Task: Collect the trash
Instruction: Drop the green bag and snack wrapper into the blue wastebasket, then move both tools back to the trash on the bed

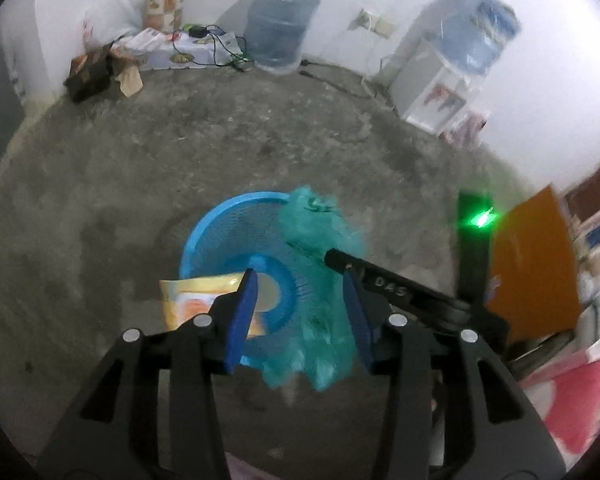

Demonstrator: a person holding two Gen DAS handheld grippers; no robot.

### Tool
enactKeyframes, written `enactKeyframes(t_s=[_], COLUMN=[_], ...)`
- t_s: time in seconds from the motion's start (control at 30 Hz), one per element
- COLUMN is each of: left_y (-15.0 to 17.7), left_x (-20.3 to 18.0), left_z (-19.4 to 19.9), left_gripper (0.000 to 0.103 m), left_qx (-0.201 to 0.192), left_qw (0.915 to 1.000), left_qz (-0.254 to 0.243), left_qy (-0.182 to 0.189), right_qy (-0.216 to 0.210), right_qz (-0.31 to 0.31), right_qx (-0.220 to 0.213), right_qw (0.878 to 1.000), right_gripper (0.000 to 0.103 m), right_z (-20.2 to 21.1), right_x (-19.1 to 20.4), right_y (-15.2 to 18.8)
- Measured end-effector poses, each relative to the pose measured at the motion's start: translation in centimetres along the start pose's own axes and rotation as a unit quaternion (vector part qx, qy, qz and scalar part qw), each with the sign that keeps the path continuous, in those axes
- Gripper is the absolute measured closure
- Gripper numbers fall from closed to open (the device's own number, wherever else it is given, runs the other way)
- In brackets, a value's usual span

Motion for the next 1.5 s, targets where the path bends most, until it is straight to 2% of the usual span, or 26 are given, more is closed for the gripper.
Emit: enactKeyframes(t_s=[0.07, 0.27, 0.37, 0.53, 0.73, 0.83, 0.97, 1.03, 1.1, 1.13, 1.3, 1.33, 1.47, 1.5], left_y=[-0.1, -1.1, -1.2, -0.3, 3.5, 6.7, 11.7, 14.6, 17.2, 18.8, 26.0, 27.7, 33.1, 34.6], left_x=[0.0, -0.4, -0.9, -1.5, -1.3, -0.6, 1.0, 1.8, 2.5, 2.9, 5.5, 6.2, 7.9, 8.3], left_z=[1.1, 7.6, 11.7, 18.8, 29.2, 34.1, 39.5, 41.8, 43.6, 44.7, 49.3, 50.5, 53.5, 54.2], left_gripper=[0.059, 0.054, 0.047, 0.037, 0.026, 0.022, 0.020, 0.020, 0.020, 0.020, 0.020, 0.020, 0.020, 0.020], left_qx=[-0.015, -0.074, -0.105, -0.144, -0.194, -0.215, -0.241, -0.256, -0.269, -0.278, -0.319, -0.327, -0.341, -0.341], left_qw=[0.9999, 0.9971, 0.9941, 0.9879, 0.9788, 0.9734, 0.9644, 0.9575, 0.9500, 0.9435, 0.9061, 0.8944, 0.8568, 0.8483], left_qz=[-0.003, -0.018, -0.025, -0.041, -0.024, -0.015, 0.023, 0.044, 0.060, 0.070, 0.152, 0.174, 0.227, 0.242], left_qy=[0.006, -0.005, -0.014, -0.041, -0.061, -0.078, -0.105, -0.124, -0.146, -0.167, -0.233, -0.251, -0.313, -0.325], right_qy=[-0.009, -0.015, -0.023, -0.034, -0.066, -0.078, -0.092, -0.090, -0.069, -0.062, -0.025, -0.019, 0.001, -0.002], right_qz=[-0.023, -0.030, -0.025, -0.029, 0.030, 0.095, 0.184, 0.222, 0.263, 0.282, 0.387, 0.408, 0.501, 0.514], right_qx=[-0.024, -0.066, -0.087, -0.086, -0.103, -0.113, -0.124, -0.131, -0.138, -0.140, -0.150, -0.150, -0.165, -0.166], right_qw=[0.999, 0.997, 0.996, 0.995, 0.992, 0.986, 0.971, 0.962, 0.953, 0.947, 0.910, 0.900, 0.850, 0.841], right_gripper=[0.025, 0.024, 0.024, 0.024, 0.024, 0.018, 0.008, 0.006, 0.006, 0.006, 0.006, 0.006, 0.006, 0.006], right_z=[0.8, 2.4, 4.1, 5.0, 8.9, 11.9, 15.8, 17.6, 19.0, 19.4, 21.5, 21.8, 22.9, 23.1], right_x=[-0.9, -1.5, -0.8, 0.5, 6.3, 10.8, 16.6, 19.3, 21.7, 22.7, 27.8, 28.6, 32.0, 32.4], right_y=[0.1, -0.3, -0.1, 1.0, 3.2, 4.9, 7.3, 8.8, 10.6, 11.5, 16.6, 17.6, 21.7, 22.2])
Point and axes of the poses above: each gripper's, at about its wrist camera, not at the fingertips, and z roughly against the way its jaws point, x to its left, y to its underside, the point moved 3 cm from there along -z, roughly the way its jaws point, and after that the axes turned 3 degrees about -y, right-handed, at the moved point
